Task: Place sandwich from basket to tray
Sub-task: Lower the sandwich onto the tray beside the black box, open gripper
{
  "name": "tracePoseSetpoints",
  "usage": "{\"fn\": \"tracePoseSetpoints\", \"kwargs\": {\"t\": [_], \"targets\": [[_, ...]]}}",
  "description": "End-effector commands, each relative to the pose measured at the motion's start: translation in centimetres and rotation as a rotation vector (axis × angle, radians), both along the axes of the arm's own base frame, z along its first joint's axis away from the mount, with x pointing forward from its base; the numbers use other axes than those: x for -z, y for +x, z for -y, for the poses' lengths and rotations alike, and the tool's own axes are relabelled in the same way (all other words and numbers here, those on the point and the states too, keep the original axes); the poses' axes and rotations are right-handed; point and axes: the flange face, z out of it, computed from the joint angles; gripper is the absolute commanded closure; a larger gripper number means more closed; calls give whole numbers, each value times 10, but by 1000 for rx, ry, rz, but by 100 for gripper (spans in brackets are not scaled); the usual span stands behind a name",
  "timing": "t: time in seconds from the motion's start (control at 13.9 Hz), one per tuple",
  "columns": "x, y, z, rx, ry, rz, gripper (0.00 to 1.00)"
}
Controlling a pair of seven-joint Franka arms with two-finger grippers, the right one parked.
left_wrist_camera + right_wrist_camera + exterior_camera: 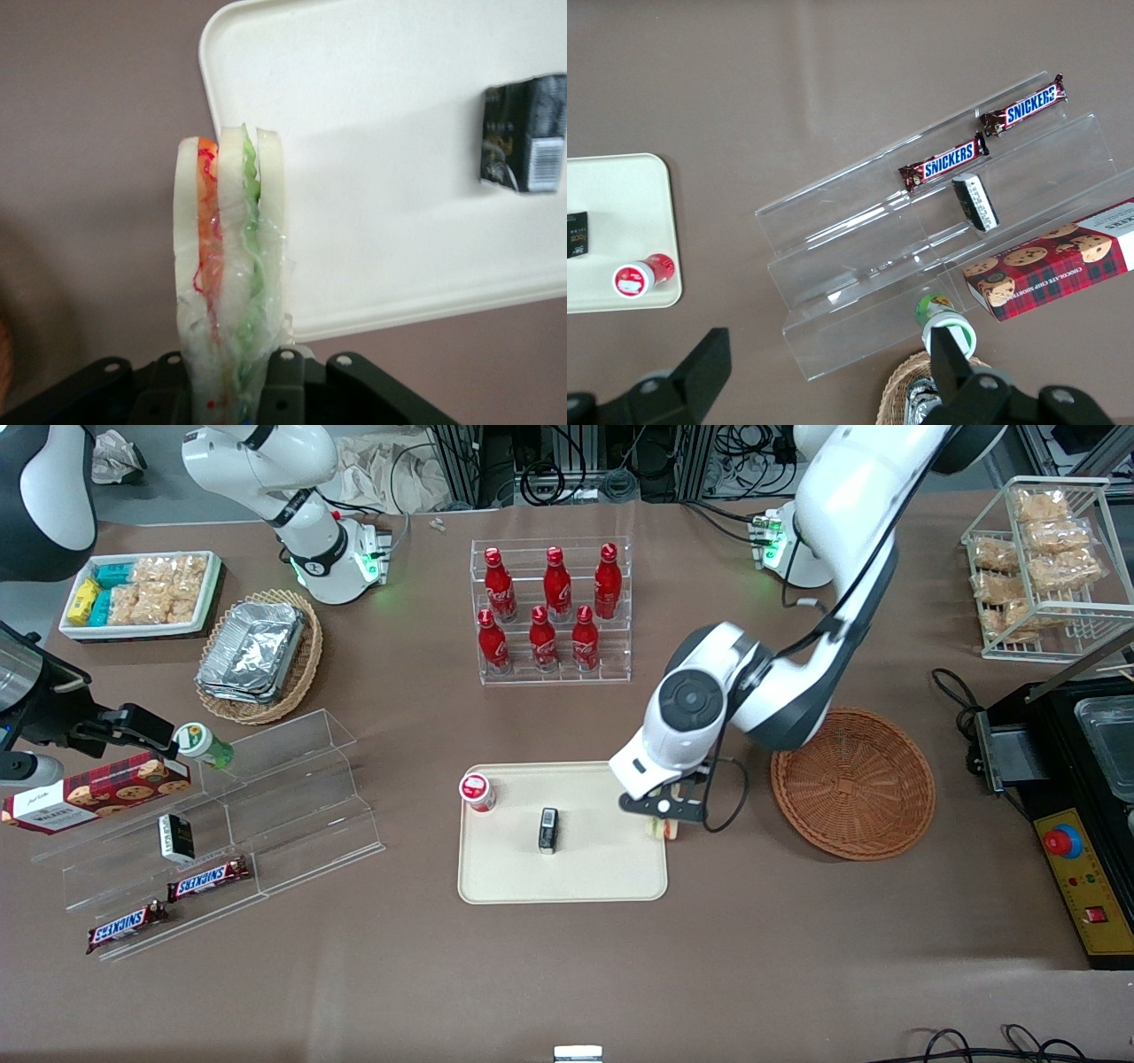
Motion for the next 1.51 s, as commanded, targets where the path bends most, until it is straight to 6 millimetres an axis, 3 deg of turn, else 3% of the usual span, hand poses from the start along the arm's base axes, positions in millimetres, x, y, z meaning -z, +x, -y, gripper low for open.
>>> {"fn": "tracePoseSetpoints", "kwargs": {"t": [0.0, 0.22, 0.58, 0.65, 0.72, 0.79, 0.94, 1.15, 1.29, 1.44], "targets": [[24, 17, 15, -29, -15, 31, 100], [52, 21, 22, -16, 7, 33, 100], [74, 23, 25, -14, -23, 60, 100], [77, 24, 26, -13, -30, 64, 70], [79, 25, 25, -15, -29, 63, 57], [81, 25, 24, -18, -27, 62, 1], [72, 26, 24, -44, -30, 72, 0], [38, 36, 15, -70, -36, 110, 0], [-8, 39, 5, -95, -27, 122, 0], [-67, 37, -6, -98, 0, 147, 0]]}}
